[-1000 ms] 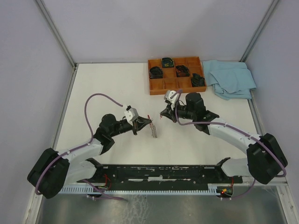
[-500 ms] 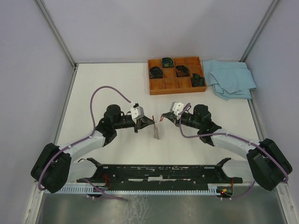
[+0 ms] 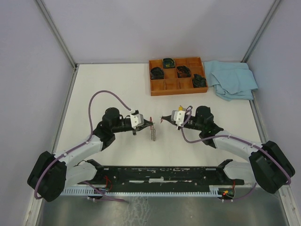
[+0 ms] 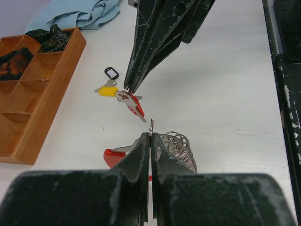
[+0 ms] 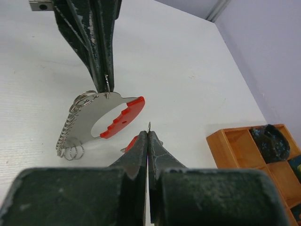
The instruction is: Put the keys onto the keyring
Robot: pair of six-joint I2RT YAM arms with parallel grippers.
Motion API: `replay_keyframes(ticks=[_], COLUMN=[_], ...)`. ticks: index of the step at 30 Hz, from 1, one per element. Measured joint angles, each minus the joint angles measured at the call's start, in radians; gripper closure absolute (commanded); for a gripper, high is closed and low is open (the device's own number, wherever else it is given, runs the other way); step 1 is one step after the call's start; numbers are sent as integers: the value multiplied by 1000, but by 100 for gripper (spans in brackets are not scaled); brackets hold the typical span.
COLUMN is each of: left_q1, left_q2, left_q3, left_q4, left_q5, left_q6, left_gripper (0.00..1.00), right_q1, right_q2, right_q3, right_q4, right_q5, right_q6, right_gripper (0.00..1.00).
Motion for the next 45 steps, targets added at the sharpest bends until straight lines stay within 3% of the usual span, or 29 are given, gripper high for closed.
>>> replay_keyframes(ticks=[8, 15, 27, 37, 45], left_q1=[0, 0, 0, 0, 0], left_q2=[-32, -52, 23, 24, -2], left_q3=[-48, -117, -103, -103, -103], left_q4=[-24, 59, 91, 18, 74], left_q5=[0, 20, 103, 106, 105], left_q6=[195, 301, 495, 524, 487], left_gripper=[97, 97, 97, 97, 97], right_q1=[0, 3, 48, 74, 100], right_q2=[-8, -15, -24, -54, -79], right_q3=[0, 0, 5, 8, 13], right_q4=[-47, -121, -199, -211, -256], right_q5=[-82, -129, -134, -124, -105], right_q6=[-103, -196, -319, -403, -444], right_gripper=[99, 99, 99, 99, 99])
